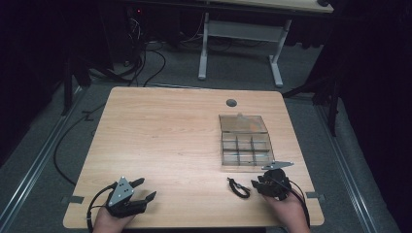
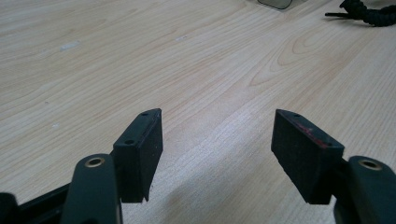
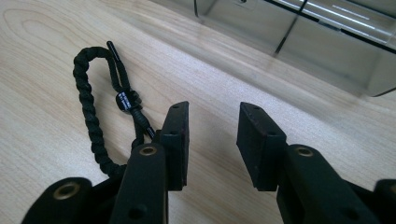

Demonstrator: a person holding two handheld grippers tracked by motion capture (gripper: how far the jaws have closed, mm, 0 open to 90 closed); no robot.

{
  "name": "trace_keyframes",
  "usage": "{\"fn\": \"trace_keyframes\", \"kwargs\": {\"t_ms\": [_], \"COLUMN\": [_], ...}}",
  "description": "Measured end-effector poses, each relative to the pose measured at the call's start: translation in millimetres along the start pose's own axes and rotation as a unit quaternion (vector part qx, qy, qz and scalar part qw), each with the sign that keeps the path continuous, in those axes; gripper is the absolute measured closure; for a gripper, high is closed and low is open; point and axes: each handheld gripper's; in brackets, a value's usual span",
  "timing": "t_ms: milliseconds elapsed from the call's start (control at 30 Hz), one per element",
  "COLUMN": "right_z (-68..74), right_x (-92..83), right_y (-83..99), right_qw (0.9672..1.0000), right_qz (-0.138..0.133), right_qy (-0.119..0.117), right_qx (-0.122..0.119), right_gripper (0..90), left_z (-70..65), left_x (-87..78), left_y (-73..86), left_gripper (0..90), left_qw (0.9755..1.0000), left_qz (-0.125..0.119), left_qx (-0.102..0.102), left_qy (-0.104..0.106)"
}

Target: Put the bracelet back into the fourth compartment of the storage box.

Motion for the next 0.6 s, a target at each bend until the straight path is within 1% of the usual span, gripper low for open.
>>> {"fn": "trace_keyframes", "kwargs": {"t_ms": [200, 233, 267, 367, 467, 533, 600], "right_z": [-1.1, -0.5, -0.6, -0.5, -0.7, -0.9, 1.3], "right_x": [-0.7, -0.7, 0.0, 1.0, 1.9, 2.4, 3.7], "right_y": [-3.4, -3.8, -5.1, -7.0, -10.1, -10.9, -14.1], "right_qw": [0.9998, 0.9997, 0.9994, 0.999, 0.9983, 0.9982, 0.997], "right_qz": [0.018, 0.023, 0.034, 0.044, 0.058, 0.06, 0.077], "right_qy": [-0.002, -0.003, -0.004, -0.002, -0.003, -0.004, -0.005], "right_qx": [-0.004, 0.0, 0.002, 0.001, 0.005, 0.005, 0.007], "right_gripper": [63.5, 62.8, 62.0, 62.0, 61.9, 61.5, 60.7], "left_z": [-0.7, -0.8, -1.2, -1.4, -1.2, -1.2, -1.3], "left_x": [-0.1, 0.0, 0.3, 0.5, 0.4, 0.5, 0.5], "left_y": [-0.1, -0.2, -0.3, -0.6, -0.4, -0.4, -0.5], "left_gripper": [34.2, 34.2, 34.1, 34.0, 33.9, 33.9, 33.9], "left_qw": [1.0, 1.0, 1.0, 1.0, 1.0, 1.0, 1.0], "left_qz": [0.0, 0.001, 0.002, 0.004, 0.003, 0.003, 0.004], "left_qx": [0.002, 0.002, 0.004, 0.006, 0.005, 0.005, 0.007], "left_qy": [0.002, 0.003, 0.002, 0.001, 0.002, 0.002, 0.003]}}
Point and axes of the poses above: each handheld gripper's, and its own axes: x roughly forward along the jaws, y roughly out of its underside, z roughly to its left, and after that the axes turned 12 degrees about x, right-handed
